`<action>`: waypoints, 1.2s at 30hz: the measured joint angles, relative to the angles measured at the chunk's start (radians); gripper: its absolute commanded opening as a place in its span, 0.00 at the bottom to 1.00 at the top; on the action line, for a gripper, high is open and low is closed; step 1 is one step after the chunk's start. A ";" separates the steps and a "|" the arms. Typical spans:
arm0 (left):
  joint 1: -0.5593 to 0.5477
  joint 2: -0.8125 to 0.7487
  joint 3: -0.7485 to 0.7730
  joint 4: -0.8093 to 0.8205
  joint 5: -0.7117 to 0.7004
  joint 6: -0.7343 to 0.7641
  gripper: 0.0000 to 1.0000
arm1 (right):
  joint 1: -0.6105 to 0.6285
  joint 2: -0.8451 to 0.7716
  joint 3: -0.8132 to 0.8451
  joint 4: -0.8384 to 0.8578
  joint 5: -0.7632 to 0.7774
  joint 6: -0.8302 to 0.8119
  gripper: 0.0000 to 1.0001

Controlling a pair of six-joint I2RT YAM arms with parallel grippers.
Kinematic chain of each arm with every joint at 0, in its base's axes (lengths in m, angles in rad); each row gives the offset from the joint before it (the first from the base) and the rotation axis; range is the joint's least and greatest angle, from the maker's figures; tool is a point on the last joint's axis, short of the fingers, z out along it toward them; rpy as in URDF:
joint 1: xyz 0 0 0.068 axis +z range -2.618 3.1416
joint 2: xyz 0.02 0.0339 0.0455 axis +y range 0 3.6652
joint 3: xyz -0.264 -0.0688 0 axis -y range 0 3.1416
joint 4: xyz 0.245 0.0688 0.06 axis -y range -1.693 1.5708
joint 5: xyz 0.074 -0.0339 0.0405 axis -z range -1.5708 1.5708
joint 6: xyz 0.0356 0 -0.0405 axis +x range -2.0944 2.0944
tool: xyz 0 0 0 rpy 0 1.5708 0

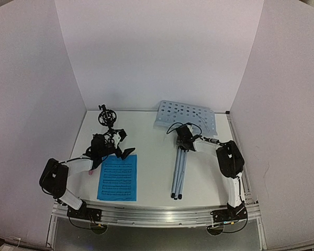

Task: Set up the instrument practice props

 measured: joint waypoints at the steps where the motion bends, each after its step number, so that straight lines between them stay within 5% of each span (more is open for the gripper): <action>1: -0.003 0.009 0.016 -0.013 -0.001 -0.003 0.98 | 0.002 -0.017 -0.017 0.031 -0.005 -0.014 0.00; 17: -0.107 0.168 0.290 -0.132 0.002 -0.066 0.84 | 0.063 -0.205 -0.070 0.608 -0.156 -0.334 0.00; 28: -0.162 0.348 0.585 -0.132 0.043 -0.087 0.81 | 0.062 -0.160 -0.006 0.937 -0.195 -0.472 0.00; 36: -0.228 0.357 0.620 -0.127 0.036 -0.034 0.81 | 0.062 -0.062 0.112 1.198 -0.228 -0.678 0.00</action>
